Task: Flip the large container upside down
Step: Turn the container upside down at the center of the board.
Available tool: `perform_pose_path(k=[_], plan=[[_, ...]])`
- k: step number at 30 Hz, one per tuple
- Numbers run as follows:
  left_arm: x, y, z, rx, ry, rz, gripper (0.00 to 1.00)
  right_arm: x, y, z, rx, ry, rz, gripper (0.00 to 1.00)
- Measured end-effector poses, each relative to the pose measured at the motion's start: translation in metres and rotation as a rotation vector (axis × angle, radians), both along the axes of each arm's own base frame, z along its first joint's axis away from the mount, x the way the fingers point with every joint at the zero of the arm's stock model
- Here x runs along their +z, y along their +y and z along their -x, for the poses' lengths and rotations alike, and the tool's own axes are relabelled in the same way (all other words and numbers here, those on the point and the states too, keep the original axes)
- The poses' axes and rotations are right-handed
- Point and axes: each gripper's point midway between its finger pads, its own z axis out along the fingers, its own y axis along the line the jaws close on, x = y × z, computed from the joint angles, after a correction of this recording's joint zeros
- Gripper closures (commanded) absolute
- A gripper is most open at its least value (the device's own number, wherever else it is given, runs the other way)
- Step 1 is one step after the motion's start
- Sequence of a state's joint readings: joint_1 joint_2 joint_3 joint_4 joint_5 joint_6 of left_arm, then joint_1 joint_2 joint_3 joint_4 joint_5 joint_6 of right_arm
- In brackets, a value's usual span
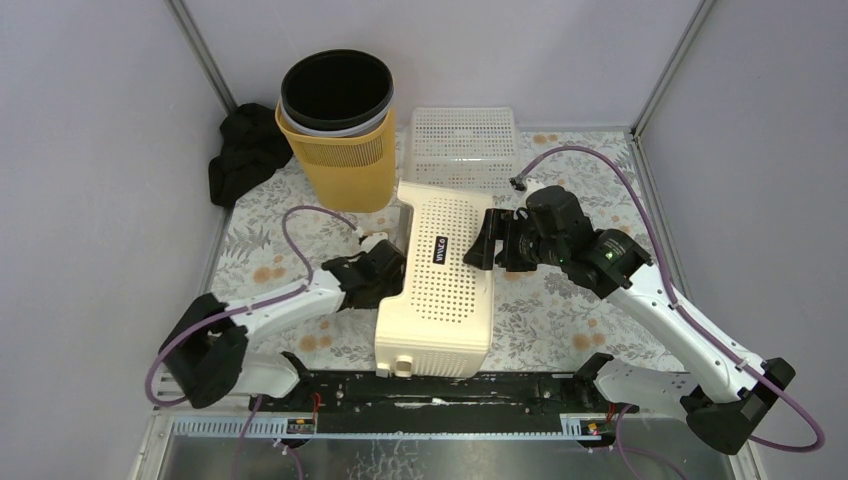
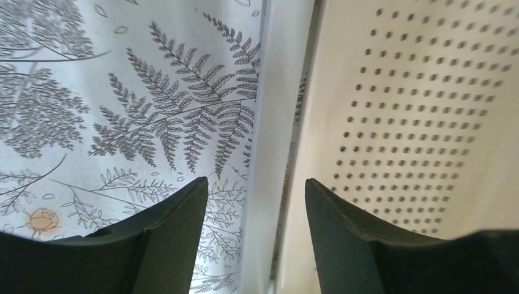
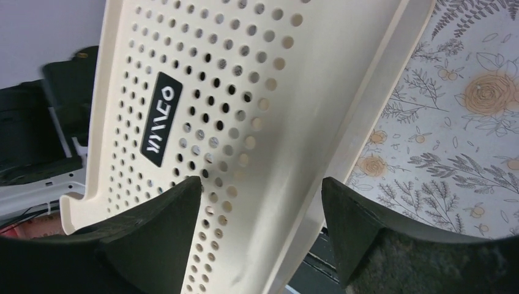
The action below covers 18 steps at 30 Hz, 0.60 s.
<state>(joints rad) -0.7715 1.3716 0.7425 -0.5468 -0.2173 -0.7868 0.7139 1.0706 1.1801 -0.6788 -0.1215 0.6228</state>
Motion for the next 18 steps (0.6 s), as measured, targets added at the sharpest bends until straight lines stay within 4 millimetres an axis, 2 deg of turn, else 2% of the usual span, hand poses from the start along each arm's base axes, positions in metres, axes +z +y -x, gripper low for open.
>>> perform_pose_path(k=[6,13,18], plan=[[0.048,0.008,-0.009,0.056,-0.128,0.057,0.30,-0.007,-0.007,0.000,-0.015,0.003,0.044,0.11],[0.115,0.009,-0.023,0.086,-0.244,0.127,0.23,-0.008,-0.011,-0.003,-0.033,-0.007,0.061,0.08],[0.164,0.010,-0.031,0.078,-0.305,0.198,0.13,-0.007,-0.013,-0.002,-0.032,-0.009,0.072,0.02]])
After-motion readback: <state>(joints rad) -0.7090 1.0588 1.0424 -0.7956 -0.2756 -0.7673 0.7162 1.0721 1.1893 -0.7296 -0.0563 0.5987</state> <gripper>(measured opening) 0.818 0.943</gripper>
